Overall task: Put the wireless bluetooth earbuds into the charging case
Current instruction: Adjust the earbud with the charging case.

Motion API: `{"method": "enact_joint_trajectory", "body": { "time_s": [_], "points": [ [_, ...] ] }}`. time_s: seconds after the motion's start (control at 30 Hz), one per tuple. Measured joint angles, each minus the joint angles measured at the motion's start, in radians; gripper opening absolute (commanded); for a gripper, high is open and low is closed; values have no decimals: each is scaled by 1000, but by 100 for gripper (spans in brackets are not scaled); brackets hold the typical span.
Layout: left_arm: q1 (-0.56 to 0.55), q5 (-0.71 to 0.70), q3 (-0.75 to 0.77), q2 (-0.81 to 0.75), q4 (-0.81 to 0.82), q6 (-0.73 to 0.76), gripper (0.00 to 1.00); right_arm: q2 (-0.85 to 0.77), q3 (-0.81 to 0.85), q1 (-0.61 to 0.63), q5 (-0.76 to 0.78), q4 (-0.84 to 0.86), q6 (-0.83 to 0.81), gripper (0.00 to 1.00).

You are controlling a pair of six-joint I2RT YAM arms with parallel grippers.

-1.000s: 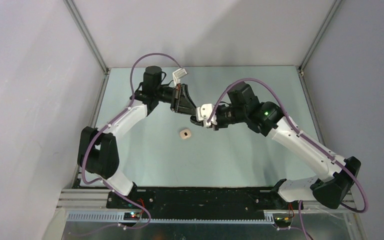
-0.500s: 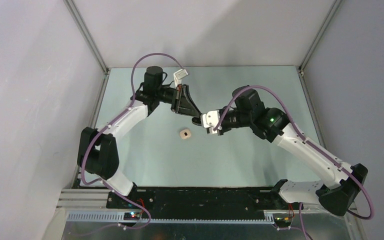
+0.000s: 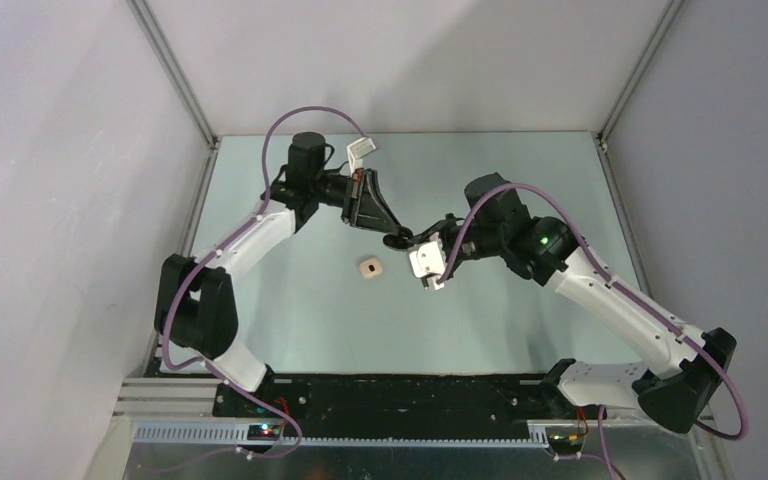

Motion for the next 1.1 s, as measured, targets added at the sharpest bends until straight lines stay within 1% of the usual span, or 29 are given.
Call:
{"method": "enact_joint_trajectory", "body": {
  "time_s": [0.13, 0.43, 0.63, 0.9, 1.03, 1.1],
  "points": [
    [-1, -1, 0, 0, 0, -10, 0, 4, 18, 0, -3, -30, -24, 4],
    [-2, -2, 0, 0, 1, -31, 0, 74, 153, 2, 0, -183, -51, 4],
    [-2, -26, 0, 0, 0, -34, 0, 88, 188, 9, 13, -214, -66, 4],
    [6, -121, -1, -3, 0, -35, 0, 127, 289, 21, 34, -257, 36, 3],
    [8, -171, -3, -13, 0, -44, 0, 132, 283, 40, 74, -259, 105, 1],
    [8, -223, -22, -34, -1, -51, 0, 131, 267, 59, 129, -217, 171, 0]
  ]
}}
